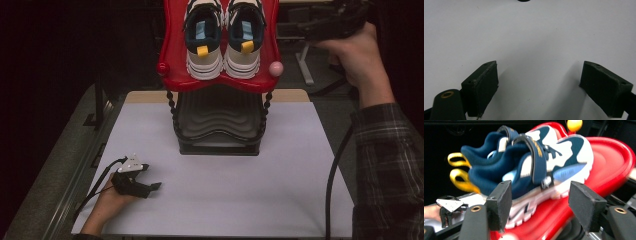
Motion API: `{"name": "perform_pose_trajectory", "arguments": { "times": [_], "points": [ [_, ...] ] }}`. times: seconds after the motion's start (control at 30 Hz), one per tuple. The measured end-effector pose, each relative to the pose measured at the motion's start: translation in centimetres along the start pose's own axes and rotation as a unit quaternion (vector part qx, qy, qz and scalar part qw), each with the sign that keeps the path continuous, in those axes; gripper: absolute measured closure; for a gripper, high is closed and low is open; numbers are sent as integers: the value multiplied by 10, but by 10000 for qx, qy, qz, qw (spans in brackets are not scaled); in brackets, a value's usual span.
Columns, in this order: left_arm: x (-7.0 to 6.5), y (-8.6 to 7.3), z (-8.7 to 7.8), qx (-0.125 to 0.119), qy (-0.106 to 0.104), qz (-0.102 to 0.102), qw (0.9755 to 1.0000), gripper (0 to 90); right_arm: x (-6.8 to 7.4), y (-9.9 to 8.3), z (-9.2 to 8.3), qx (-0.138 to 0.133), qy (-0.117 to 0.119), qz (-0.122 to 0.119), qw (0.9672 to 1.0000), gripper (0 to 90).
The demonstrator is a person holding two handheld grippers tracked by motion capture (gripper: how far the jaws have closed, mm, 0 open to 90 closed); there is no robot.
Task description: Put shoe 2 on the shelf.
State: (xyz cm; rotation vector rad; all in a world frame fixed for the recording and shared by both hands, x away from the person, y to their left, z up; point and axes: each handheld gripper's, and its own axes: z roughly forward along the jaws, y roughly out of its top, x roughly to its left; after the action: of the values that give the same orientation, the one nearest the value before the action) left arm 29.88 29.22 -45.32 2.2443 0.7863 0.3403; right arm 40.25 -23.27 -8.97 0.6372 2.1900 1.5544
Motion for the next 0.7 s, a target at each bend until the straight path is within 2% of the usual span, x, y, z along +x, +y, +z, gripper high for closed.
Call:
{"name": "perform_pose_trajectory", "arguments": {
  "times": [0.2,0.33,0.53,0.7],
  "points": [
    [0,0,0,-9,5,-1,10000,140,0,-25,-19,88,-117,183,9997,299],
    [0,0,0,-8,5,-2,10000,140,3,-41,-28,44,-176,298,9994,295],
    [0,0,0,12,-6,-1,10000,140,6,-66,-36,46,-252,410,9988,281],
    [0,0,0,13,-8,-3,10000,140,11,-84,-39,178,-364,443,9982,257]
  ]
}}
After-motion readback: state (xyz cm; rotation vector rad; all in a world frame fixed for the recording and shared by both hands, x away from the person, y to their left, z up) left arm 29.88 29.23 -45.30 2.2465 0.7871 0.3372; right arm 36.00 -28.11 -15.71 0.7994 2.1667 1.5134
